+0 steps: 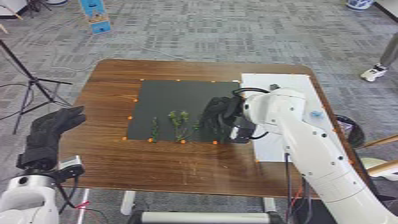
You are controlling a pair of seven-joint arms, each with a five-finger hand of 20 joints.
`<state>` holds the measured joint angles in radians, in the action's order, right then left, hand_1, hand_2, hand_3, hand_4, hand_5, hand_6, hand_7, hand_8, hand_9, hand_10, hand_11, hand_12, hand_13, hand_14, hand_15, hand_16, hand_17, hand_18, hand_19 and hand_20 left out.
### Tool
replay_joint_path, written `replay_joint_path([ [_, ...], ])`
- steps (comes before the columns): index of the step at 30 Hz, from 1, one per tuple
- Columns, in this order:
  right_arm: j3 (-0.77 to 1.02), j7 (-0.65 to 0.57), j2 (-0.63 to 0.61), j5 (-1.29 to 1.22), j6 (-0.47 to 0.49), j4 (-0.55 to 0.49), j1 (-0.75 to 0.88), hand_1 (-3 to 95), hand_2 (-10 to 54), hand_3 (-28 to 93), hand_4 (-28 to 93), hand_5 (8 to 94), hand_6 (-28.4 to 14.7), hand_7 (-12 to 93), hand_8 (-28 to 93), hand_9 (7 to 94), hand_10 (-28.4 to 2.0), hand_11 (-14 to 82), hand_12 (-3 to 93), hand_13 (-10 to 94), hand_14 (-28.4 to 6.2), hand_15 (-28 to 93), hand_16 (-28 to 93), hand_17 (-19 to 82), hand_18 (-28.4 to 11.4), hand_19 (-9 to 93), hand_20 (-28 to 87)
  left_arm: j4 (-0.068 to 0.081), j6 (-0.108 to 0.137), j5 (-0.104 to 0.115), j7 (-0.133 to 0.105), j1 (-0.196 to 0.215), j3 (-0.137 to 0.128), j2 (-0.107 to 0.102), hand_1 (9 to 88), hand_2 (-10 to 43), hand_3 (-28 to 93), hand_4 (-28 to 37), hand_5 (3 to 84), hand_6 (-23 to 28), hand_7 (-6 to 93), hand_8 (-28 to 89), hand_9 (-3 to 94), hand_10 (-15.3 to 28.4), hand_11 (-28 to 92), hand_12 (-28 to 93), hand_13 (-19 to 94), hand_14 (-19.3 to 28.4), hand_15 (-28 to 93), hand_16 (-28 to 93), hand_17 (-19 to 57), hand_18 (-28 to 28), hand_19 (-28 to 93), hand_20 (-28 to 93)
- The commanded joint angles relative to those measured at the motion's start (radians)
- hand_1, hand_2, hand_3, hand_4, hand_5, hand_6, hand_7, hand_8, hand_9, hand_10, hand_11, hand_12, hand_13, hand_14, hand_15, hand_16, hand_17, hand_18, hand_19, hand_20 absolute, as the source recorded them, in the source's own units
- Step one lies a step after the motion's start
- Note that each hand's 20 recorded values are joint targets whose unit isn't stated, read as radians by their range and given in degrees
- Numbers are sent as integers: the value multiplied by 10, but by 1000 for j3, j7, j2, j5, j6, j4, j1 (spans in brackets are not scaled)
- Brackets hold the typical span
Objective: Arrange flowers
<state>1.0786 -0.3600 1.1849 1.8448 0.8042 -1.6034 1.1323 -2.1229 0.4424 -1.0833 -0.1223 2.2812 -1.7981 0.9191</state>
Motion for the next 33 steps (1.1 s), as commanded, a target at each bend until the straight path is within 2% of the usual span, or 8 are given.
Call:
replay_joint_path([
  [1,13,-20,0,-4,-28,-4,-16,182,146,658,-57,488,-51,101,-49,643,-143,82,94,893,-81,626,344,569,-240,932,674,-2,-10,0,-2,-1,9,8,236,205,677,-283,524,33,173,-81,538,133,235,148,435,151,157,-13,88,85,93,157],
  [3,20,-16,9,10,-7,-1,-17,181,145,658,-56,491,-51,102,-49,646,-144,83,94,893,-80,626,343,569,-239,932,674,-3,-7,3,-4,1,8,7,236,205,677,-283,524,33,172,-82,538,133,235,148,435,151,158,-13,88,85,93,157],
  [13,32,-16,-3,-68,-44,-34,-18,181,143,657,-54,499,-51,103,-49,663,-144,86,96,897,-78,622,339,570,-238,932,671,-2,-3,2,2,-7,23,8,236,205,677,-283,524,32,174,-82,538,132,235,147,435,151,158,-14,87,86,94,156],
  [19,65,-17,-62,-135,-59,-105,-3,181,139,656,-51,516,-49,105,-50,686,-146,91,103,903,-77,621,337,575,-237,932,671,-3,-1,-4,12,-8,22,6,237,206,676,-283,523,32,174,-82,539,132,235,147,435,151,158,-14,87,86,94,156],
  [25,93,-38,-146,-164,-14,-171,51,177,138,650,-51,570,-51,106,-52,706,-142,94,107,910,-75,620,336,579,-235,932,675,-6,-8,-3,18,-2,13,2,236,205,678,-283,524,32,174,-83,539,132,236,148,435,151,158,-14,87,86,94,156],
  [33,120,-40,-165,-105,-24,-152,151,176,137,648,-50,595,-59,101,-53,702,-143,91,106,912,-71,615,339,583,-236,932,676,-5,-13,-6,23,-6,14,1,236,205,677,-283,524,33,173,-82,539,132,236,148,435,151,157,-14,87,86,93,156],
])
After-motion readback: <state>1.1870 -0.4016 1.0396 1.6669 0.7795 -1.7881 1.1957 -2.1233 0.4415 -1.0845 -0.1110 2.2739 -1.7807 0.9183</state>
